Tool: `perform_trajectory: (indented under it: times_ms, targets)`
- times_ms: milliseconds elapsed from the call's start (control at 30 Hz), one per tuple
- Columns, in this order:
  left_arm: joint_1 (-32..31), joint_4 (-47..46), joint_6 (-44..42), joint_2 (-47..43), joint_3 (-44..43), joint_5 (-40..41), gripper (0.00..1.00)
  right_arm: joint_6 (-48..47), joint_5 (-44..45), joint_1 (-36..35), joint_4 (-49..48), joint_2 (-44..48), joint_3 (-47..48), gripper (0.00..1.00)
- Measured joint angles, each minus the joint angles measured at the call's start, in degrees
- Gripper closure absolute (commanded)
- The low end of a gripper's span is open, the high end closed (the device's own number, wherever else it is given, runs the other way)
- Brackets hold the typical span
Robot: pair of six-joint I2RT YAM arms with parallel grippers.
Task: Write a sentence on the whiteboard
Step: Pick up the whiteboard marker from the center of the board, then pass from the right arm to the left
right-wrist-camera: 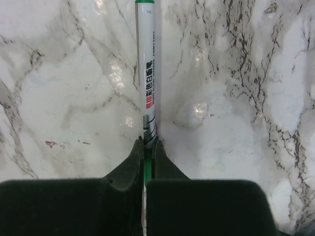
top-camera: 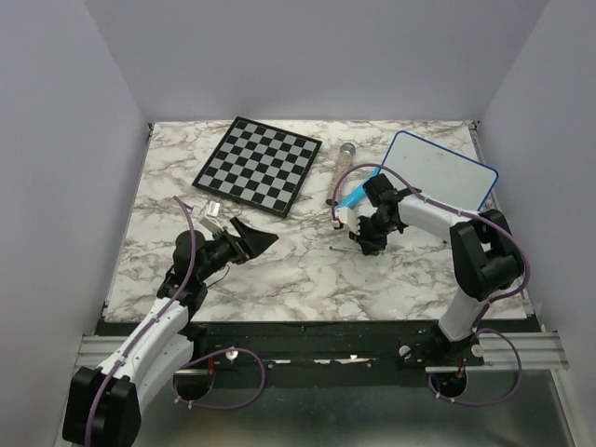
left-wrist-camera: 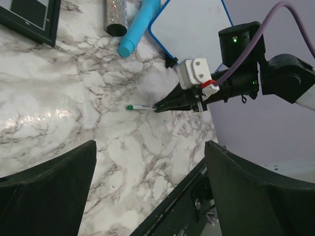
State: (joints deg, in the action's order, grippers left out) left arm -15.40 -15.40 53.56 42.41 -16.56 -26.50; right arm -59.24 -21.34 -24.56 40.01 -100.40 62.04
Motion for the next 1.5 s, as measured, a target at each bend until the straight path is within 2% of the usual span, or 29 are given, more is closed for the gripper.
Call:
perform_trajectory:
  times_ms: [167, 500, 867, 1033, 1500]
  targets:
    - [-3.9, -9.5, 6.6, 6.4, 3.0, 0.0, 0.10, 4.9, -5.1, 0.0, -0.1, 0.9, 0.0, 0.98]
    - [-11.8, -26.1, 13.2, 31.5, 2.0, 1.4, 0.20, 9.8, -14.3, -0.2, -4.3, 4.3, -0.7, 0.99]
    - [-16.9, -42.3, 17.4, 51.3, -5.0, 1.8, 0.41, 10.4, -17.8, -2.4, -7.3, 4.8, -1.8, 0.99]
    - [-17.2, -44.9, 18.3, 54.9, -5.7, 1.8, 0.45, 10.2, -18.4, -2.9, -7.6, 5.3, -2.7, 0.99]
    - [-20.2, -42.8, 15.8, 55.1, -9.9, 1.9, 0.51, 11.5, -18.4, -4.0, -7.9, 5.5, -2.8, 0.99]
